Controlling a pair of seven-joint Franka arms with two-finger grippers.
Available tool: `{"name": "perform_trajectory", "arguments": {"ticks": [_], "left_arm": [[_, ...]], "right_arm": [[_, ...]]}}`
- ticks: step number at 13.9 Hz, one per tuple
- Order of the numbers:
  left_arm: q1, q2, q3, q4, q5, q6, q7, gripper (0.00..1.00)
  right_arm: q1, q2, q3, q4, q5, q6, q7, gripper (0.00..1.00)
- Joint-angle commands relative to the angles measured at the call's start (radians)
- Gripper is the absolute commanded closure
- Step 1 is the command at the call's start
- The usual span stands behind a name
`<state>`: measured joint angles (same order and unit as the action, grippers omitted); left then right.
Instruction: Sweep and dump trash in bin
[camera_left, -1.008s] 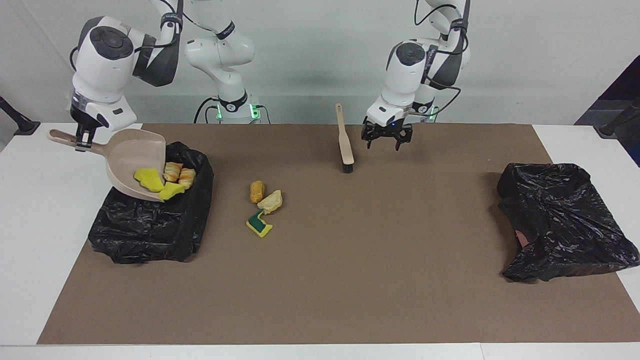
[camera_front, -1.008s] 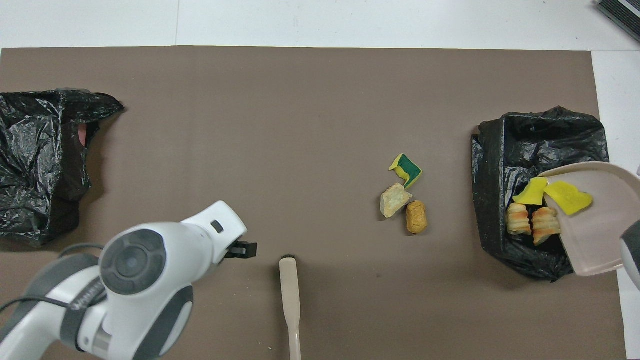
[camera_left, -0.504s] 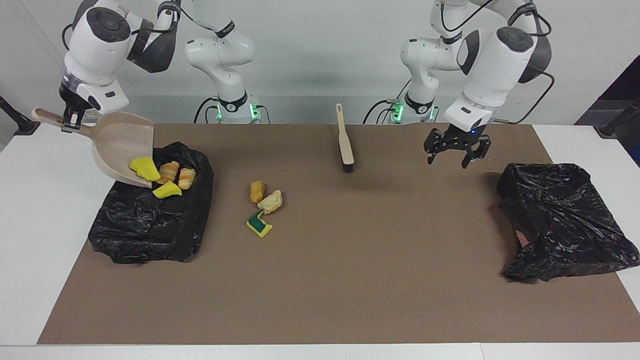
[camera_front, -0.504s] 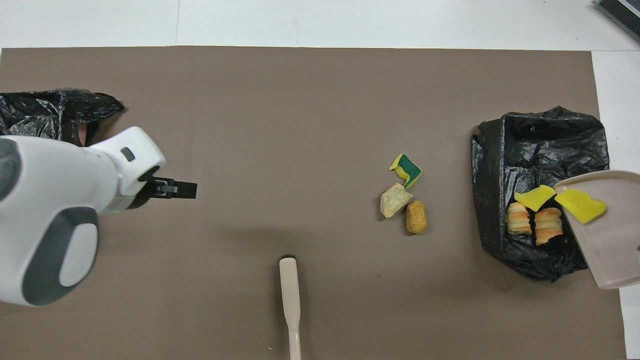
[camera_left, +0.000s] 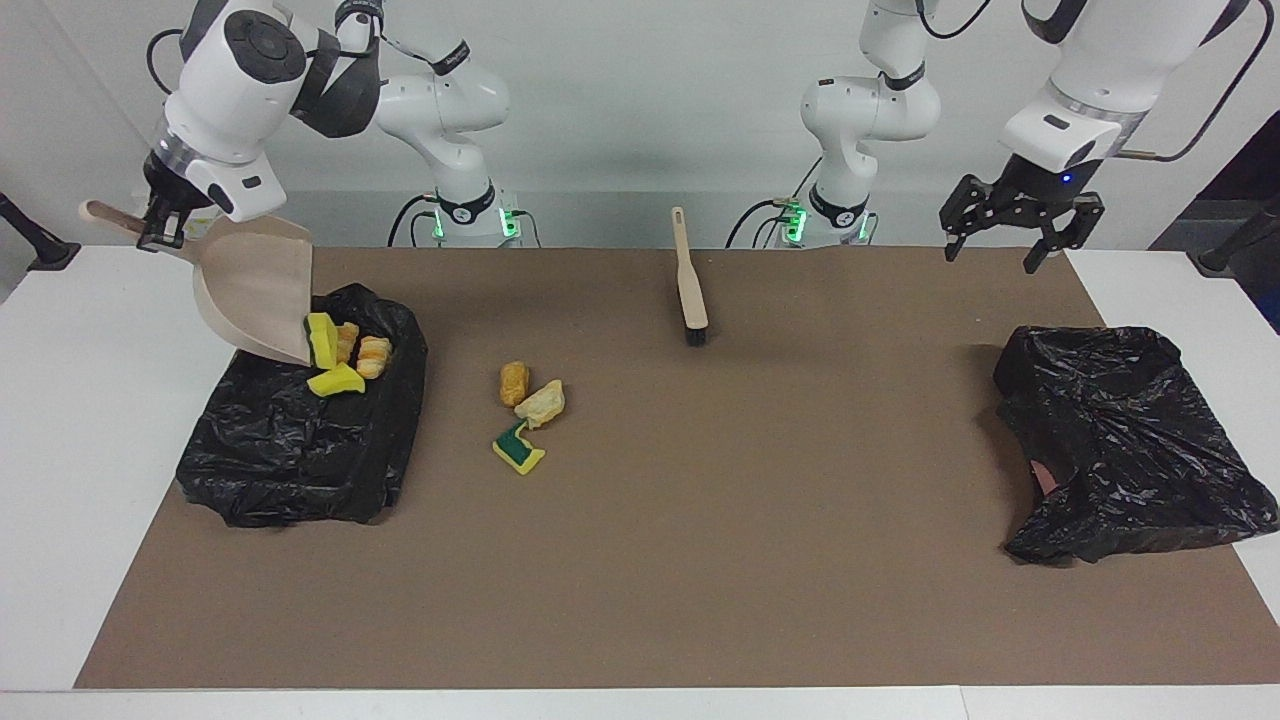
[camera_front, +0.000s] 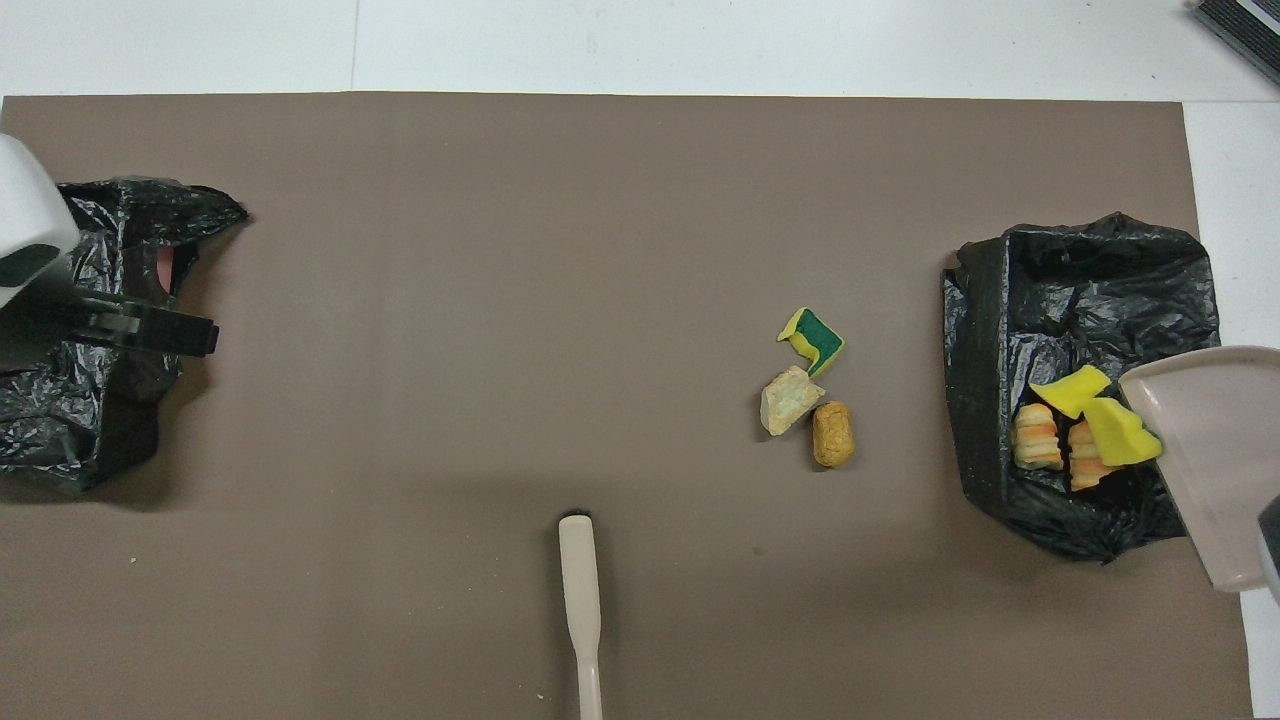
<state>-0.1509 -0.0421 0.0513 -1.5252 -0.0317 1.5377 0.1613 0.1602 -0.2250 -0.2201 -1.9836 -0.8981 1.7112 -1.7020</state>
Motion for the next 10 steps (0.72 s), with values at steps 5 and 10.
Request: {"name": "perform_trajectory", "arguments": {"ticks": [5, 10], "left_arm": [[0.017, 0.091, 0.004, 0.148, 0.047, -0.108, 0.030, 0.00], [0.014, 0.042, 0.002, 0.105, 0.049, -0.108, 0.020, 0.00]], "right_arm": [[-0.014, -0.071, 0.137, 0.052, 0.033, -0.197, 0.099, 1.00], [-0.014, -0.069, 0.202, 0.080, 0.247, -0.262, 0.341, 1.00]]}}
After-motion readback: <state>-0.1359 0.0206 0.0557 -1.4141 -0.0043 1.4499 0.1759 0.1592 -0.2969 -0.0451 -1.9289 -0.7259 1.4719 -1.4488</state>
